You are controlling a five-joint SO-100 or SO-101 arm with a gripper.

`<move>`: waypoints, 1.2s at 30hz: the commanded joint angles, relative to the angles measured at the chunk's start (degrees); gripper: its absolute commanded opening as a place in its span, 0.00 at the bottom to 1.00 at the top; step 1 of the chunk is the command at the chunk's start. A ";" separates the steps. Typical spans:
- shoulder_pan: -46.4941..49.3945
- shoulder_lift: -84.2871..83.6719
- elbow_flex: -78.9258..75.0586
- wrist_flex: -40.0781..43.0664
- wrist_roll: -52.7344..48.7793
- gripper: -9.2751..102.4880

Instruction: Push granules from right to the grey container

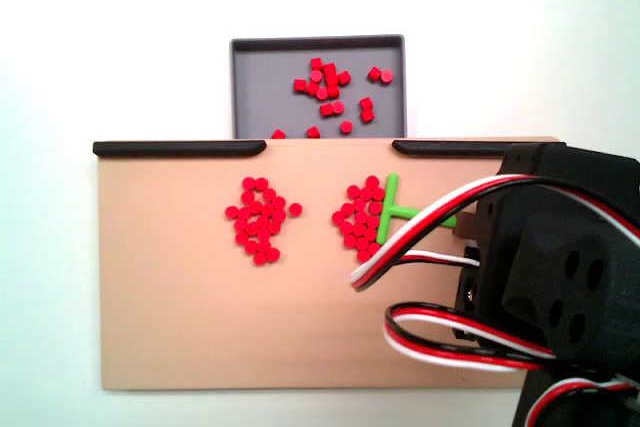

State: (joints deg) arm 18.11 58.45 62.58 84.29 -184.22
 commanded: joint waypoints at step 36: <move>-4.22 1.23 -1.85 0.09 27.42 0.08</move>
State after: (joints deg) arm 14.50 58.45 62.58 84.46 -159.61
